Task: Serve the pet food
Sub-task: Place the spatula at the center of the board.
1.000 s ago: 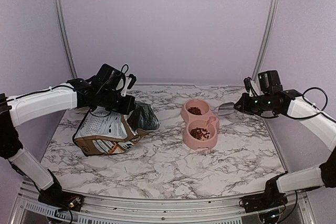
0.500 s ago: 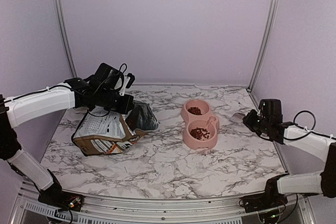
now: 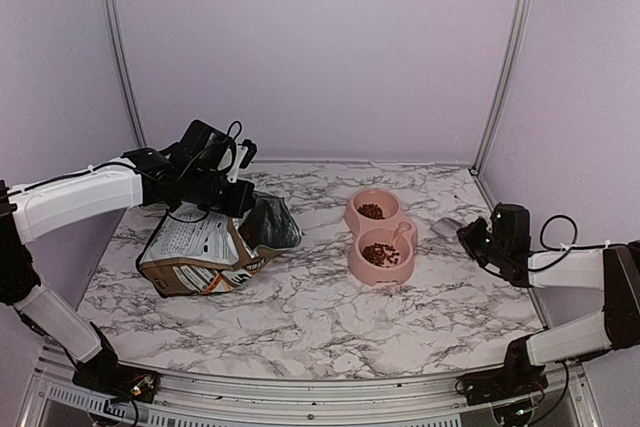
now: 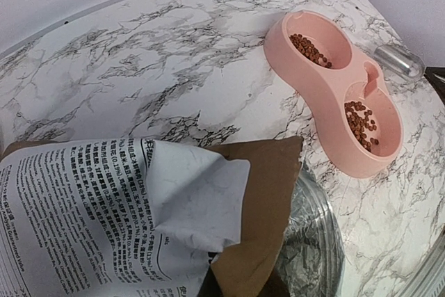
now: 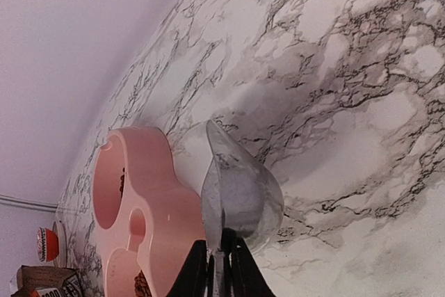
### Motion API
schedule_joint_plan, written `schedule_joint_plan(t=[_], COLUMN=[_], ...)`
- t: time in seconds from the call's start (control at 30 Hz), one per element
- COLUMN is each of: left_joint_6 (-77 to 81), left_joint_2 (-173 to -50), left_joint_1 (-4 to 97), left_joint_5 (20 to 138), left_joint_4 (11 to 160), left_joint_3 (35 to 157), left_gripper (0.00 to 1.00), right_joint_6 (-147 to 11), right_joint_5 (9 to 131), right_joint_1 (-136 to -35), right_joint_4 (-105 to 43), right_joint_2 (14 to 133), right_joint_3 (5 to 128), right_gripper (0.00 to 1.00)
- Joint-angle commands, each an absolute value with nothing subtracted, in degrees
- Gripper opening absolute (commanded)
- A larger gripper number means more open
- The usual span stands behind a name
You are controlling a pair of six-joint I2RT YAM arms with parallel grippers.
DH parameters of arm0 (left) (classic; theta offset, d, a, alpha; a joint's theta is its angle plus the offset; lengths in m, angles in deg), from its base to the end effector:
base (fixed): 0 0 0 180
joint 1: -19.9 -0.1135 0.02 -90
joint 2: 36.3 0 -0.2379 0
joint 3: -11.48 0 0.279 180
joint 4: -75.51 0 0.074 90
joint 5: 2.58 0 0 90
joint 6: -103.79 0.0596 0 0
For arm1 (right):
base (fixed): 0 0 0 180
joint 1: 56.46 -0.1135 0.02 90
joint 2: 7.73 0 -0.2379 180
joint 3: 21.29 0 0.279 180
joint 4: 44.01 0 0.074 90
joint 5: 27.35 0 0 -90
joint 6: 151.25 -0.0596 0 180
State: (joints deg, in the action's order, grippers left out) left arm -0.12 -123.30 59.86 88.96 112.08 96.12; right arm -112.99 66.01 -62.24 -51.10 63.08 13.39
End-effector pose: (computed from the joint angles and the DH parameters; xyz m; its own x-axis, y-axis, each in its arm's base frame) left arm 0.3001 -0.2494 0.2556 -0.6180 0.2043 -0.7592 0.4919 0.8538 -0.1706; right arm 0.2821 0.0321 0.1089 -0.4180 0.7456 -0.5190 0.2854 0.6502 0.7041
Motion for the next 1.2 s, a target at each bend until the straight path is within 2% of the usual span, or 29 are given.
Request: schedule_joint_plan(t=[0.0, 0.27, 0.43, 0.67, 0.97, 1.07, 1.17], left_joint_6=[0.62, 0.45, 0.18, 0.11, 2.42, 3.58, 4.27], left_joint_2=[-122.10, -122.30, -123.01, -123.75, -123.58, -123.34, -122.95], left_joint_1=[59.27, 59.27, 59.23, 59.26, 61.97, 62.87, 63.43], left_joint_5=[89.53, 89.15, 88.14, 86.81, 85.51, 85.67, 85.00], left_joint_4=[112.37, 112.37, 112.37, 112.30, 115.06, 116.68, 117.71], left_joint_3=[96.43, 96.41, 96.61, 96.92, 101.33, 103.09, 104.69], left_gripper=[0.00, 0.00, 0.00, 0.00, 0.00, 0.00, 0.00], right_joint_6=[-114.98, -114.83, -114.55, -110.79, -99.59, -94.56, -88.03], right_joint_5=[69.68, 72.60, 73.80, 74.99, 71.70, 74.97, 76.95], right_joint_1=[-61.48, -61.40, -61.38, -61.38, -61.39, -61.60, -64.47], right_joint_4=[-53.78, -51.91, -50.10, -46.45, -33.65, -31.11, -26.40], right_joint_2=[65.11, 66.61, 66.35, 63.11, 53.60, 52.09, 52.08], right_joint_3=[13.11, 12.22, 11.34, 12.10, 18.25, 21.69, 27.67], right_gripper=[0.12, 0.17, 0.30, 0.41, 0.77, 0.99, 1.00])
